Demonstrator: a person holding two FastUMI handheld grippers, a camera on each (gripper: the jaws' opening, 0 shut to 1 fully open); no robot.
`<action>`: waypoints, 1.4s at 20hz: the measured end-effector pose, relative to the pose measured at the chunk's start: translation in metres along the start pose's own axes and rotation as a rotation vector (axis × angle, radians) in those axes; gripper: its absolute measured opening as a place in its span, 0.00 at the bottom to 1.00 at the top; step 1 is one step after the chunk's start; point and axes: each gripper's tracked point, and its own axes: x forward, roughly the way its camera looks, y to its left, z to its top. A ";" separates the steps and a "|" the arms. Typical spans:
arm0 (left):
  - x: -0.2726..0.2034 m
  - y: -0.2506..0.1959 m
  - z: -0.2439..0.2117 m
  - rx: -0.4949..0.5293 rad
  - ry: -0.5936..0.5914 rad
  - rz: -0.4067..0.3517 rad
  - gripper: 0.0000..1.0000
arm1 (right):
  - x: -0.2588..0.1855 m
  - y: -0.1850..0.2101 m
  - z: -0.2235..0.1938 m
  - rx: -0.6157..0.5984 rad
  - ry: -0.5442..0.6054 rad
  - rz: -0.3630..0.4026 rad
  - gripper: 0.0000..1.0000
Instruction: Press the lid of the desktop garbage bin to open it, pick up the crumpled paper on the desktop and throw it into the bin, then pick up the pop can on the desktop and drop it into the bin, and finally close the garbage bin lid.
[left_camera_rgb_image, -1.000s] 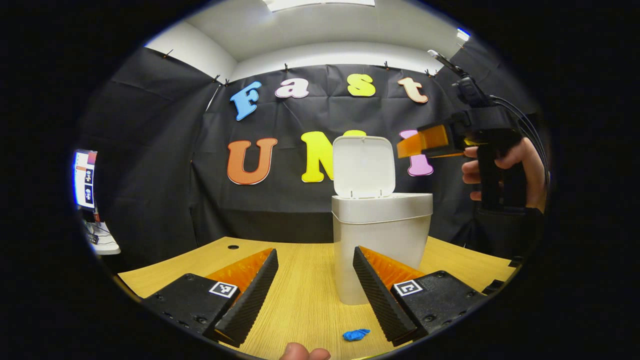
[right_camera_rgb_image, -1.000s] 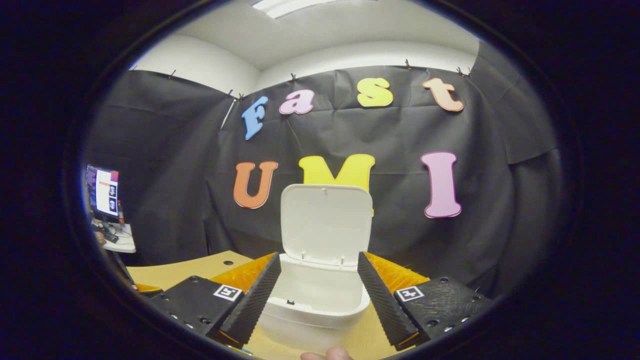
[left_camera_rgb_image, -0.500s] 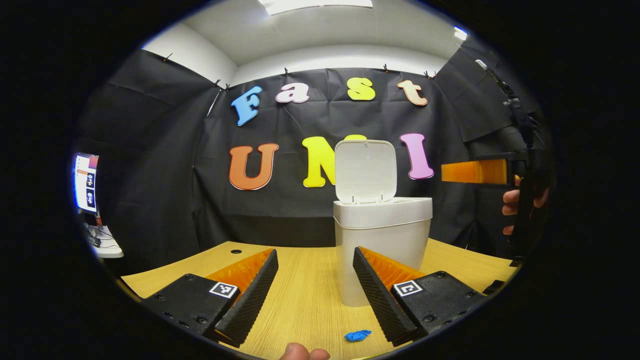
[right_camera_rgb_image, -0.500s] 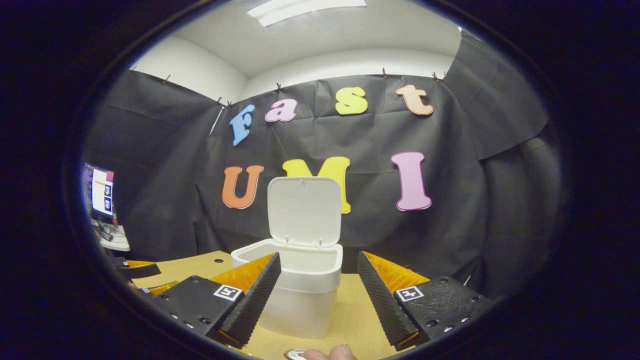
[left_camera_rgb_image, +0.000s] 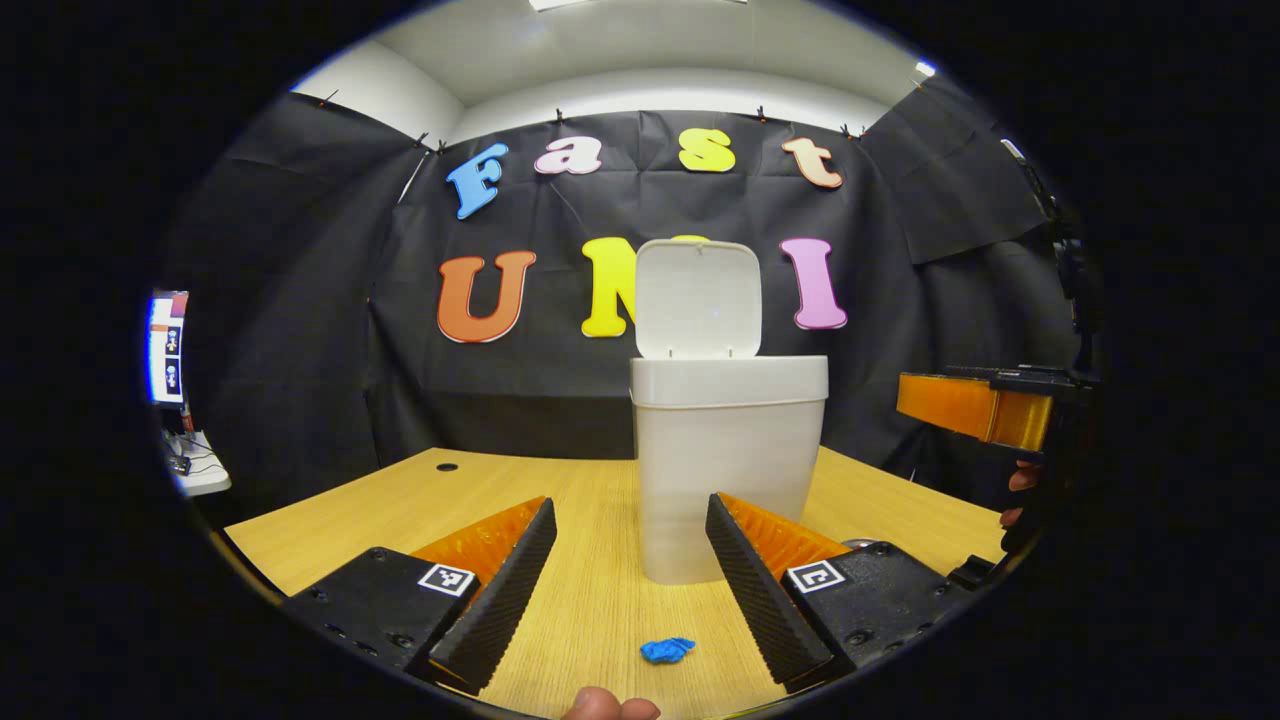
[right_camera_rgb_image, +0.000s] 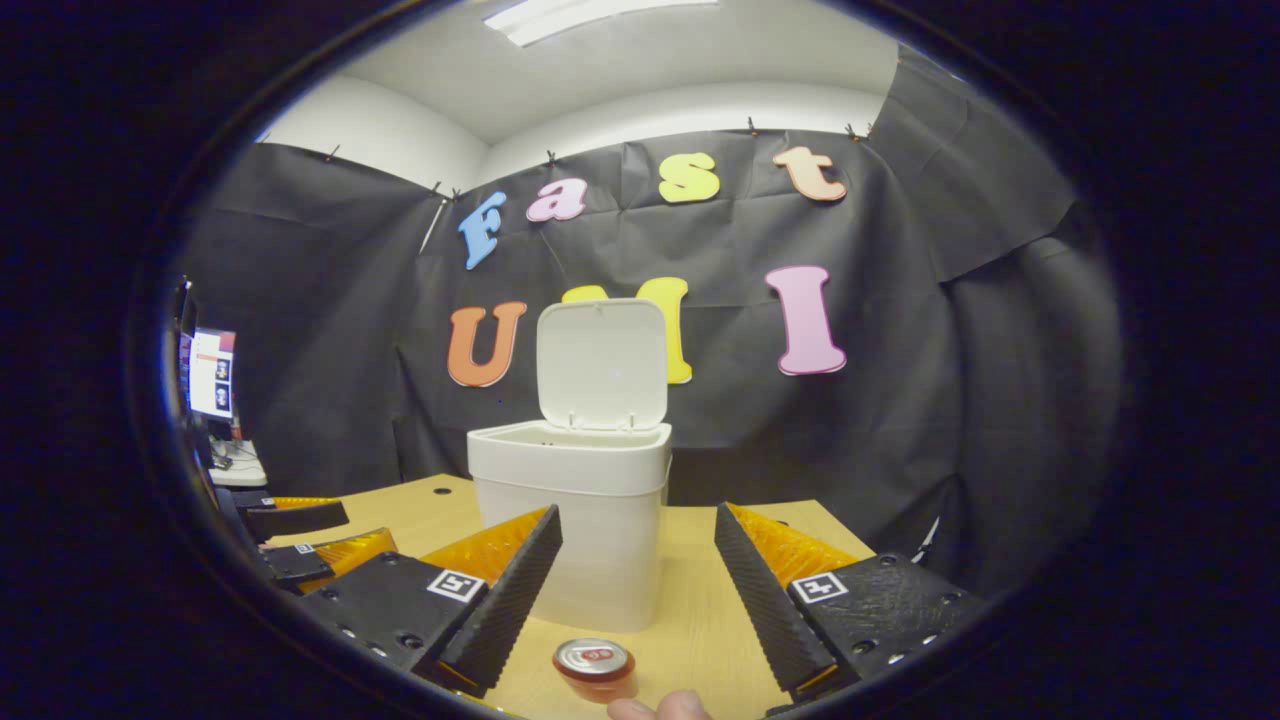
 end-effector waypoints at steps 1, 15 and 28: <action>-0.003 -0.002 -0.010 0.000 0.026 -0.002 0.97 | -0.002 -0.005 -0.005 0.008 0.003 -0.002 0.95; -0.004 -0.030 -0.123 -0.003 0.310 -0.012 0.98 | -0.023 -0.039 -0.061 0.013 0.055 -0.041 0.96; 0.010 -0.018 -0.174 -0.029 0.471 0.010 0.85 | -0.023 -0.038 -0.116 0.035 0.154 -0.041 0.96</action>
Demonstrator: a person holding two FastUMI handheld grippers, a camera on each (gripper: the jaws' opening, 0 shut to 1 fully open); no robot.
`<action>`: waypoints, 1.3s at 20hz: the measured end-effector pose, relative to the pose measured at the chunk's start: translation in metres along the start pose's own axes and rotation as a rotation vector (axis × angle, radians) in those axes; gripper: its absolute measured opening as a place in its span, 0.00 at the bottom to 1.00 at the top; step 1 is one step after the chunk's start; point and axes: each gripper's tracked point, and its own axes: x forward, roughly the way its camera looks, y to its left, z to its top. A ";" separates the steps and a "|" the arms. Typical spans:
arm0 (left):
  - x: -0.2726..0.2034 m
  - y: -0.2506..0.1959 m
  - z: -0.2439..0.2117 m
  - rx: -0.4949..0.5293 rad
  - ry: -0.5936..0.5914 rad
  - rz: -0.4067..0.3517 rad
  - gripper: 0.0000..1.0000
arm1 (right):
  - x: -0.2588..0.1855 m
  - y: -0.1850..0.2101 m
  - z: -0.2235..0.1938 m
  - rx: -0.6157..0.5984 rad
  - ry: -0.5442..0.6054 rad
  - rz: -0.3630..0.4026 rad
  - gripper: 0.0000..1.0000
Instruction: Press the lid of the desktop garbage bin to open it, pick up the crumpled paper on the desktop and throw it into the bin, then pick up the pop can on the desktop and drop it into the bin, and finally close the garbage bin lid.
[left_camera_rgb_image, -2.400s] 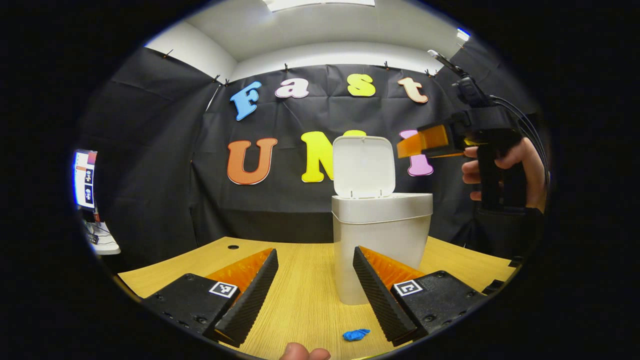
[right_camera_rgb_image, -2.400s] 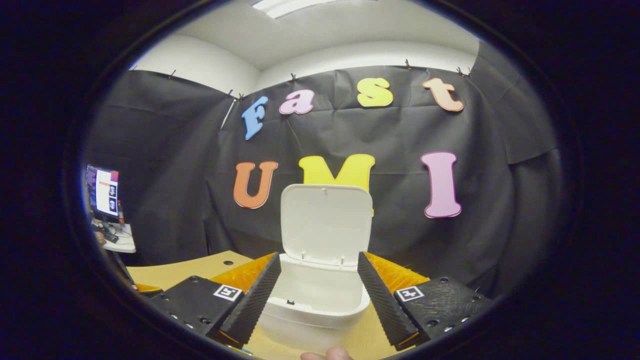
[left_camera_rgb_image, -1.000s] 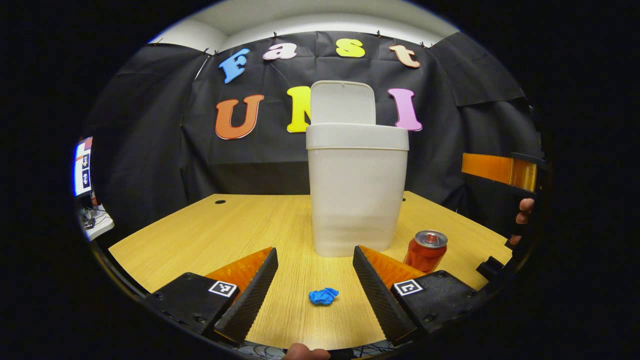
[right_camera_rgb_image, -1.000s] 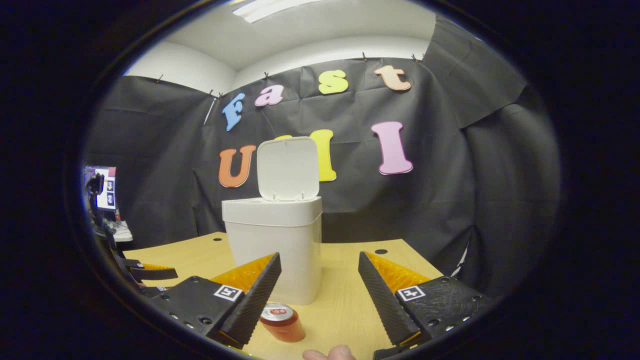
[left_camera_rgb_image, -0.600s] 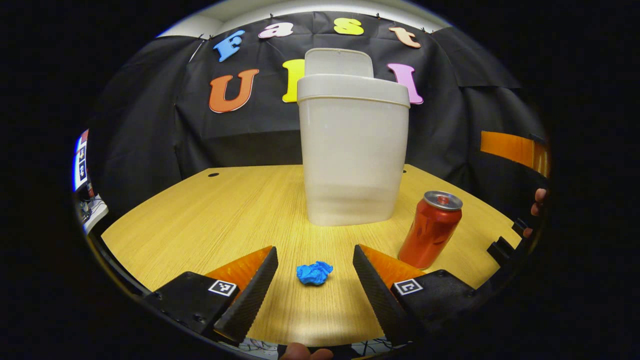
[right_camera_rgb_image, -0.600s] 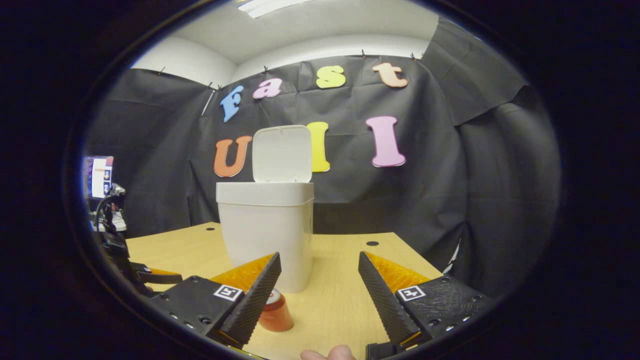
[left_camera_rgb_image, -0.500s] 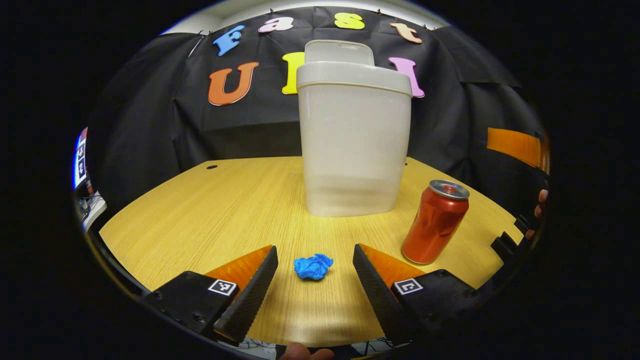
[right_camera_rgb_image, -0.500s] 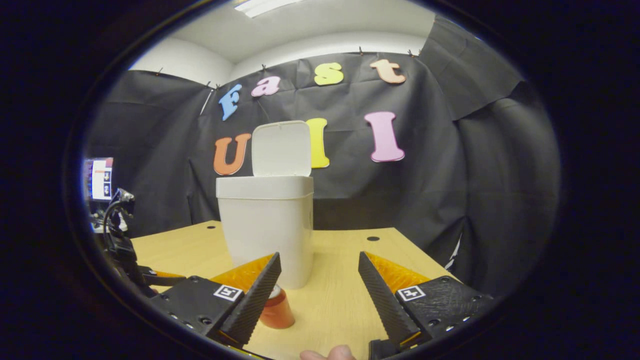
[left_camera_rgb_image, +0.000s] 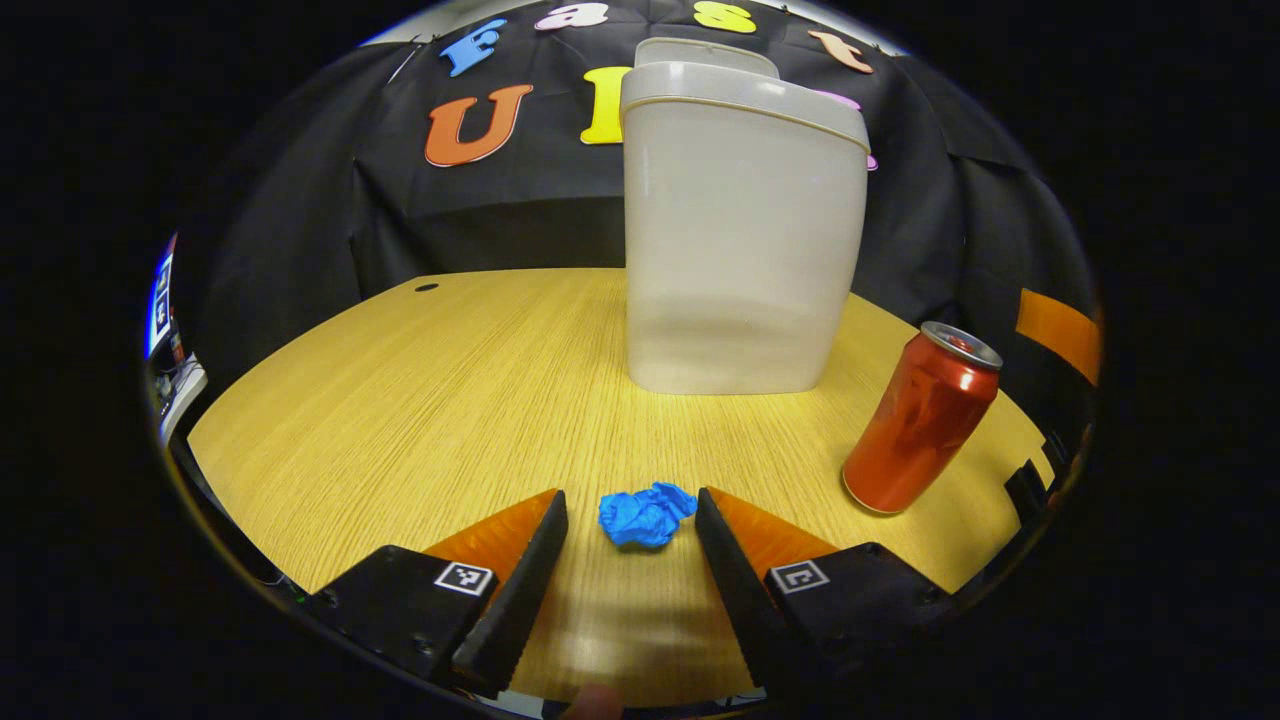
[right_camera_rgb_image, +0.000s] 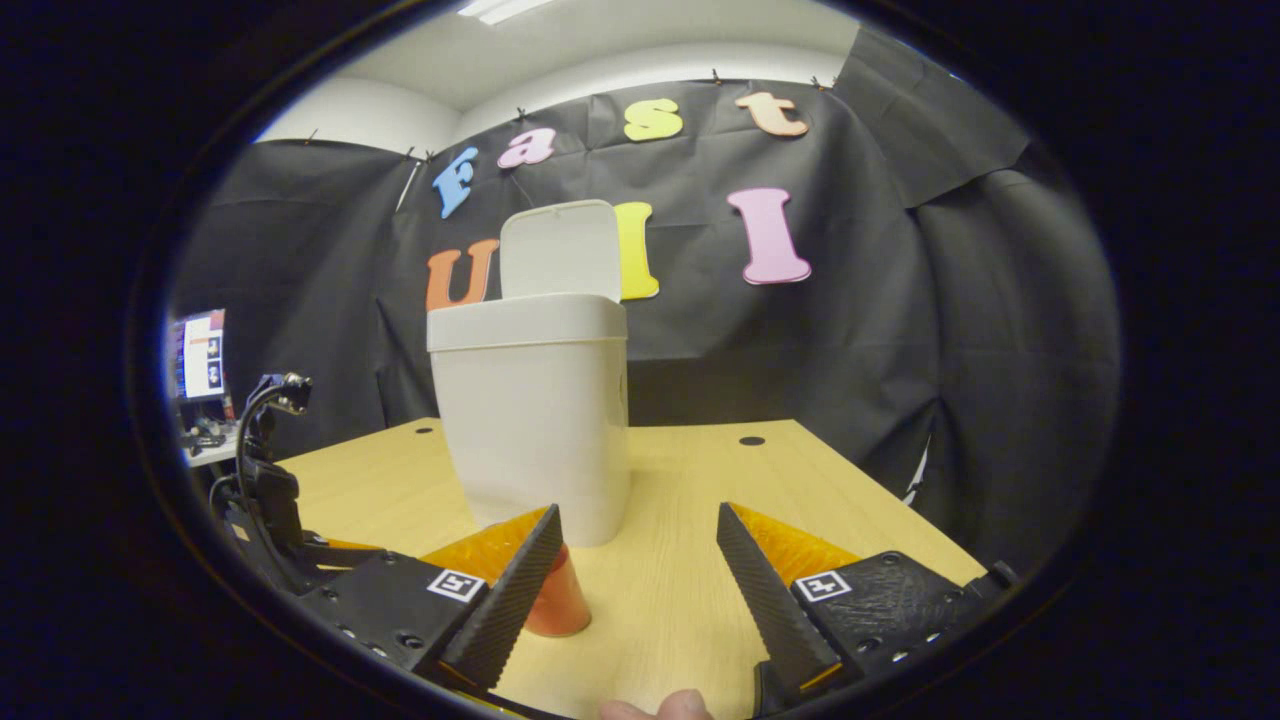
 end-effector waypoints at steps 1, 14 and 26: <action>0.001 -0.003 0.000 0.007 0.003 -0.004 0.81 | 0.000 0.001 0.000 -0.006 -0.002 -0.001 0.96; -0.011 -0.011 0.022 -0.001 -0.061 -0.045 0.39 | -0.011 0.017 -0.004 0.002 -0.010 0.034 0.96; -0.066 0.010 0.158 0.031 -0.430 0.004 0.38 | -0.012 0.066 -0.021 -0.041 0.020 0.081 0.96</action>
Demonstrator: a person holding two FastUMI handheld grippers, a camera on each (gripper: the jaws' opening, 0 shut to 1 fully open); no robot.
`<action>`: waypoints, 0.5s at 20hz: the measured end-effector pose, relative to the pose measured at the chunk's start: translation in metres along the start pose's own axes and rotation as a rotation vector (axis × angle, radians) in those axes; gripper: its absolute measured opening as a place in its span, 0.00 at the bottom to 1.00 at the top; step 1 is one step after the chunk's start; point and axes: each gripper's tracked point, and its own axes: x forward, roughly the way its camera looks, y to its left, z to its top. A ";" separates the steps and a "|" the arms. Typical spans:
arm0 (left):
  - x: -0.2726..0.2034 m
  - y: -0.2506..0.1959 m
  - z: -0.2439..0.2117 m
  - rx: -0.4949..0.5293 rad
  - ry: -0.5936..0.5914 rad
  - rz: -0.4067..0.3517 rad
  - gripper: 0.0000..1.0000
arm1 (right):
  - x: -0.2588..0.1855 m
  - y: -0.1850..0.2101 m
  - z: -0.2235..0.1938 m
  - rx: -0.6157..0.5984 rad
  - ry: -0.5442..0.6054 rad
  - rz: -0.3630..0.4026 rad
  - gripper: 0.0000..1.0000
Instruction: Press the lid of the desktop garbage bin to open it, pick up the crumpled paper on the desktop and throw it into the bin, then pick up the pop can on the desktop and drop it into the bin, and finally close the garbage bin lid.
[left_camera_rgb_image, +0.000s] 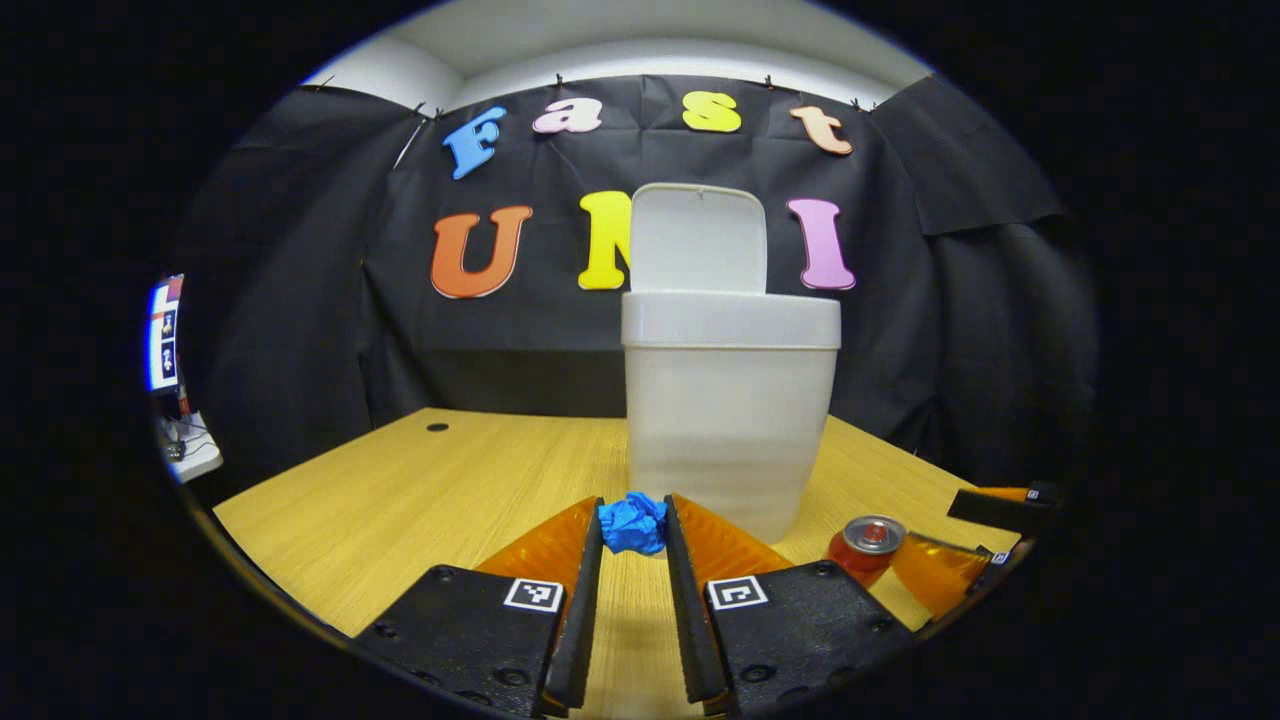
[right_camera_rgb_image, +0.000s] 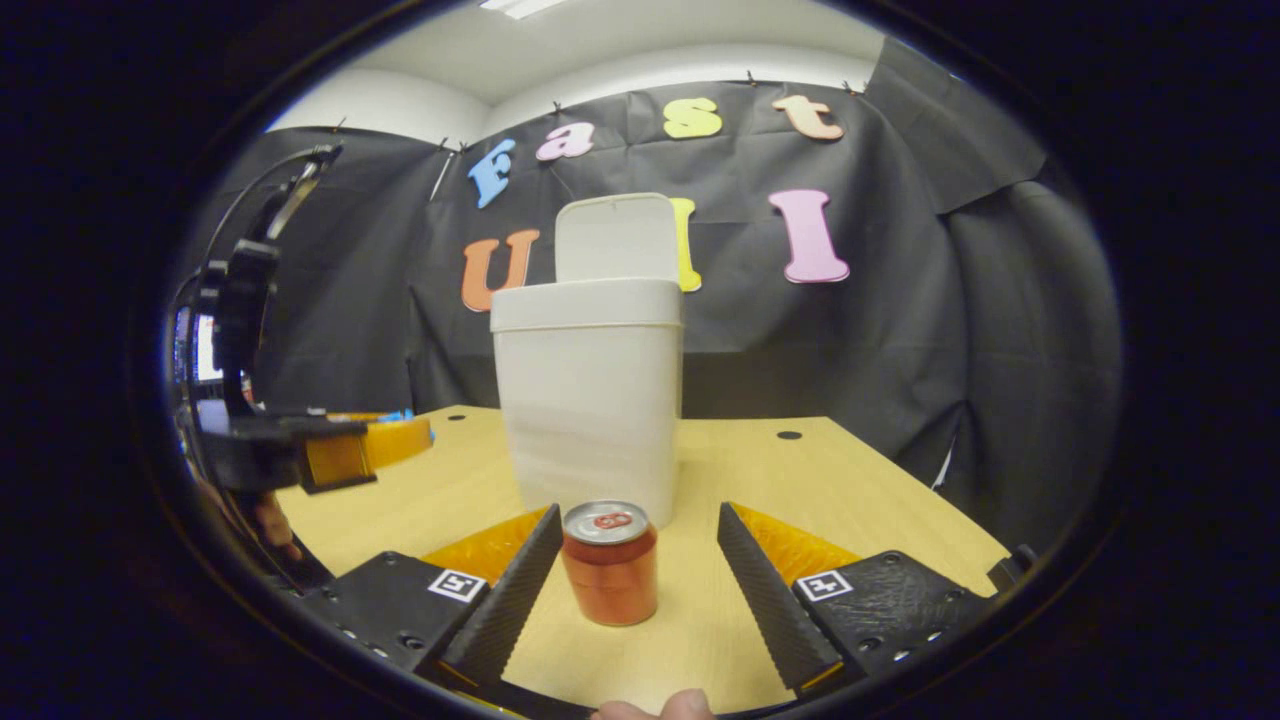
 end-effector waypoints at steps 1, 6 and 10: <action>-0.001 0.002 0.010 0.014 -0.029 0.011 0.38 | 0.002 0.003 -0.005 -0.004 0.011 0.000 0.96; -0.010 -0.001 0.029 0.010 -0.082 0.000 0.38 | 0.015 0.001 -0.035 0.020 0.091 -0.043 0.96; -0.015 -0.005 0.022 -0.004 -0.083 -0.022 0.38 | 0.023 0.004 -0.054 0.022 0.147 -0.051 0.97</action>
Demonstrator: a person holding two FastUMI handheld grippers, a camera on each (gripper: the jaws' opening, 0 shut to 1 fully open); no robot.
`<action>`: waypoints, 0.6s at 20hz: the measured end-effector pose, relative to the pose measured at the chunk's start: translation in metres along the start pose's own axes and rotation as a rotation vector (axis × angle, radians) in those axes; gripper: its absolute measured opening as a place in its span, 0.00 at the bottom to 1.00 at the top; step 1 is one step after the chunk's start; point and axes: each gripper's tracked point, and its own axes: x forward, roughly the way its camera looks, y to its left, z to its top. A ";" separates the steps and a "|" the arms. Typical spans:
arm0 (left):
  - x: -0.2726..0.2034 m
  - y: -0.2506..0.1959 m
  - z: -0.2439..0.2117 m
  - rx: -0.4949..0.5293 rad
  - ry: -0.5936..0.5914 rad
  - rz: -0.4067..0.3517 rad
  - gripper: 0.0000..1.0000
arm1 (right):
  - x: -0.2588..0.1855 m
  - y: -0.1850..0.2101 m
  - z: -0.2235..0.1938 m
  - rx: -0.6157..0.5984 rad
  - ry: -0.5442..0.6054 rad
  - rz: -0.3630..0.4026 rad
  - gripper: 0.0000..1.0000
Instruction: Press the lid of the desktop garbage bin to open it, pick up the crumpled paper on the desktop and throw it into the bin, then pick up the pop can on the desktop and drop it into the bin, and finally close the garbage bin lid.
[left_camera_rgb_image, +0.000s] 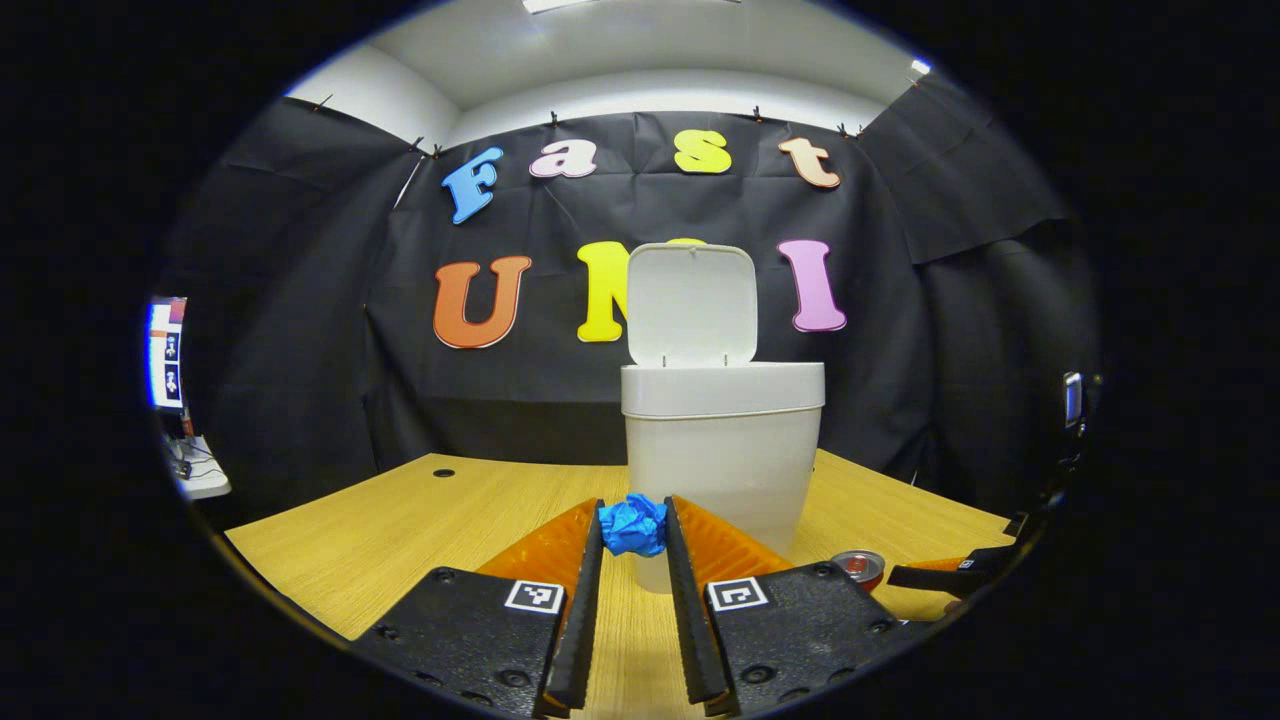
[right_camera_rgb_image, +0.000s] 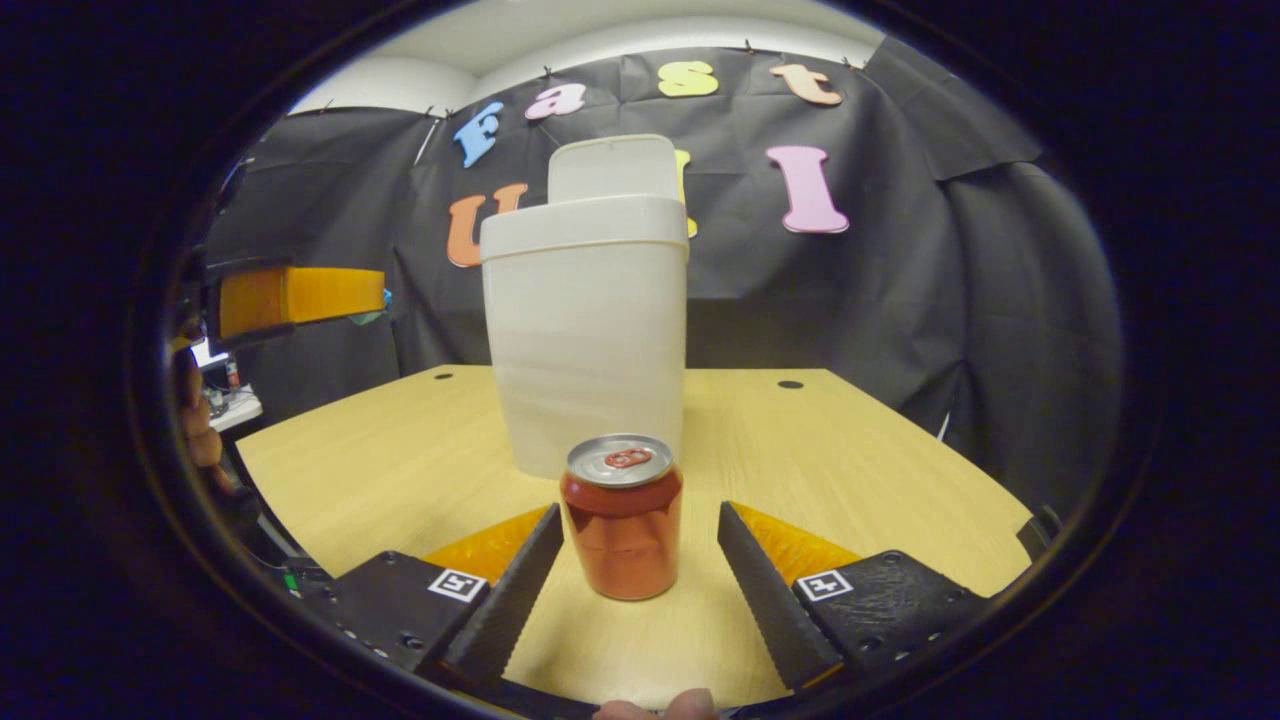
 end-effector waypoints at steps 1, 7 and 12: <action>-0.001 -0.001 -0.002 -0.006 0.001 -0.005 0.38 | 0.003 0.002 -0.002 -0.003 0.008 -0.001 0.97; -0.004 0.000 0.002 -0.001 -0.008 -0.022 0.38 | 0.022 0.004 -0.024 0.001 0.091 -0.022 0.96; -0.003 0.007 0.000 -0.009 0.001 -0.017 0.38 | 0.034 0.001 -0.036 0.008 0.151 -0.033 0.96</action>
